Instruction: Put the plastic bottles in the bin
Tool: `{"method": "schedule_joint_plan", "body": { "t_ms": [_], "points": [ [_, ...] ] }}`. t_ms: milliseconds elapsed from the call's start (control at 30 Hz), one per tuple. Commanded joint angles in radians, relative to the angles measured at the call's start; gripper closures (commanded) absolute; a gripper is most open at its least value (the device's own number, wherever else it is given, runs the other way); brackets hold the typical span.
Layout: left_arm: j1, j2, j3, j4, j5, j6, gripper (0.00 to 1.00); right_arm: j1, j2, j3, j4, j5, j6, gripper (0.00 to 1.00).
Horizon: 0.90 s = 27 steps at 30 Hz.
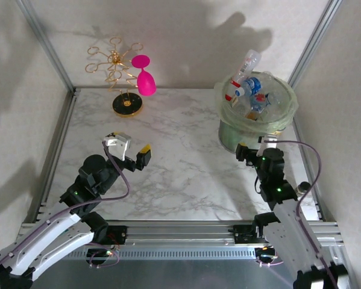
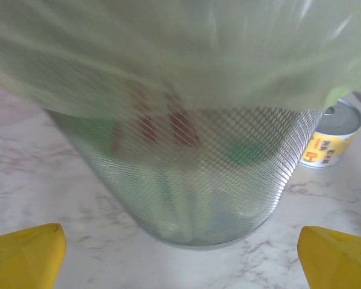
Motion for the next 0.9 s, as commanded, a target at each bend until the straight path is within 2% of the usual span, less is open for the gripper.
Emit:
{"method": "schedule_joint_plan", "body": {
  "t_ms": [0, 100, 200, 300, 367, 500, 667, 767, 867],
  "points": [
    [0.008, 0.03, -0.015, 0.202, -0.099, -0.034, 0.01, -0.011, 0.084, -0.091, 0.292, 0.079, -0.116, 0.01],
    [0.029, 0.072, -0.055, 0.279, -0.138, -0.043, 0.0, -0.046, 0.14, -0.158, 0.495, 0.079, -0.126, 0.02],
    [0.077, 0.109, -0.15, 0.423, -0.165, 0.001, 0.01, -0.057, 0.157, -0.298, 0.786, 0.036, -0.213, 0.02],
    [0.207, 0.169, -0.234, 0.556, -0.116, -0.035, 0.01, -0.101, 0.257, -0.306, 0.856, 0.012, -0.18, 0.01],
    [0.283, 0.239, -0.278, 0.655, -0.141, -0.077, 0.01, -0.121, 0.315, -0.327, 0.948, -0.002, -0.153, 0.02],
    [0.352, 0.409, -0.31, 0.822, -0.194, -0.047, 0.0, -0.132, 0.463, -0.341, 1.111, -0.006, -0.144, 0.01],
    [0.445, 0.615, -0.326, 0.994, -0.149, -0.06, 0.01, -0.141, 0.583, -0.288, 1.177, -0.025, -0.159, 0.01],
    [0.477, 0.72, -0.321, 1.042, -0.138, -0.08, 0.01, -0.17, 0.636, -0.232, 1.138, -0.046, -0.138, 0.01],
    [0.489, 0.824, -0.378, 1.221, -0.134, -0.091, 0.01, -0.189, 0.677, -0.225, 1.198, -0.077, -0.117, 0.01]
  ]
}}
